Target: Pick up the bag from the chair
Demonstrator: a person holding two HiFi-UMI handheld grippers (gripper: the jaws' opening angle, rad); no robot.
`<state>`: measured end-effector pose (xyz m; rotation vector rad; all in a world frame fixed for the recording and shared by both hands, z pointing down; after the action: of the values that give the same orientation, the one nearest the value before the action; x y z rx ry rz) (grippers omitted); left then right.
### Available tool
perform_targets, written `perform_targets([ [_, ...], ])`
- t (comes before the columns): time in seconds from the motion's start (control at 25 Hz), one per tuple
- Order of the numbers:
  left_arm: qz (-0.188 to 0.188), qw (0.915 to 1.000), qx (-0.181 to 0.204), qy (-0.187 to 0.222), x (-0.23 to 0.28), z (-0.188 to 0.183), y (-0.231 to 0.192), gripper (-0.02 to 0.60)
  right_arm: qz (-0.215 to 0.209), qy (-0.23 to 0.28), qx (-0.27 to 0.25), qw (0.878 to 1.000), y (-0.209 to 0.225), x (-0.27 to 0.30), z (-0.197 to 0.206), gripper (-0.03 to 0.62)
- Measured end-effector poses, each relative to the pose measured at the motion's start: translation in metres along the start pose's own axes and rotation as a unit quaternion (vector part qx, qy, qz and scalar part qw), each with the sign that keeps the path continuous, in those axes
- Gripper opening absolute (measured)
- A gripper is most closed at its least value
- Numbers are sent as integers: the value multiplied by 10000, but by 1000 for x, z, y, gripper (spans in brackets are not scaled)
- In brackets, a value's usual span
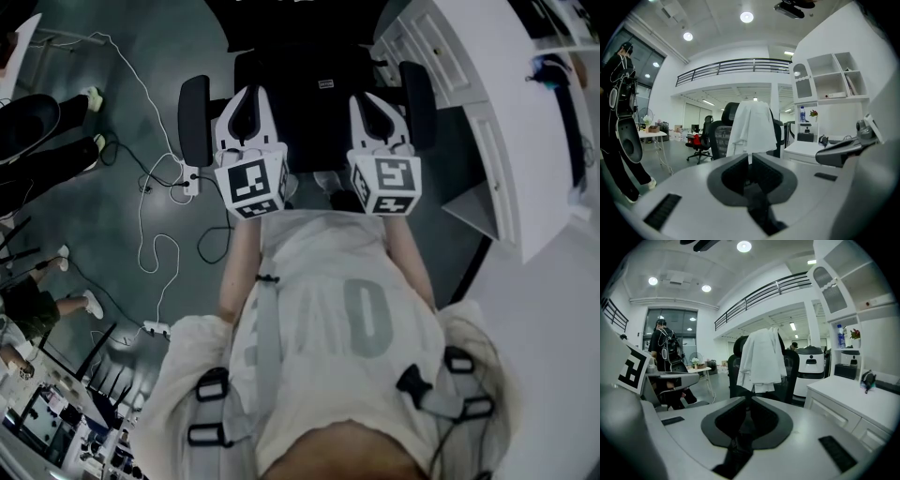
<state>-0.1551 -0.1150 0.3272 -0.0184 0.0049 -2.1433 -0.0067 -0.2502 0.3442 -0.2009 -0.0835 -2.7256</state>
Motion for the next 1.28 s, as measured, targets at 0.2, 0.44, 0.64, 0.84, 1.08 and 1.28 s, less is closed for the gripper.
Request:
perform_targets([
  [0.2,161,9994,-312,-32,8,5,-1,188,-117,-118,154,9997,-4,7,5,228],
  [0.44,229,9992,-275,-157,12,9,3,238,-1,-248,168,9996,2,14,10,277],
  [0.64,174,9992,-271,-229,14,16,3,244,43,-327,228,9992,8,16,16,278],
  [0.84,142,9989,-316,-319,15,23,2,248,112,-376,245,9989,13,17,19,278],
  [1.08,165,9978,-401,-508,34,47,-7,249,229,-501,165,9983,26,43,30,278],
  [1.28,47,9959,-426,-791,73,106,-19,247,442,-717,101,9964,59,84,66,276],
])
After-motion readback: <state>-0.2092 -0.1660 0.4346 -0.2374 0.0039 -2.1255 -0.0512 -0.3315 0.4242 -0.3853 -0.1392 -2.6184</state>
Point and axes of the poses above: the fingertips, and each gripper's own axes: x forward along the fingers, y to its right, z out of its underside, the point moved 6 cm from there along -x, backward along the fingers, and after that the axes turned 13 degrees about y, right-handed, at the moved point
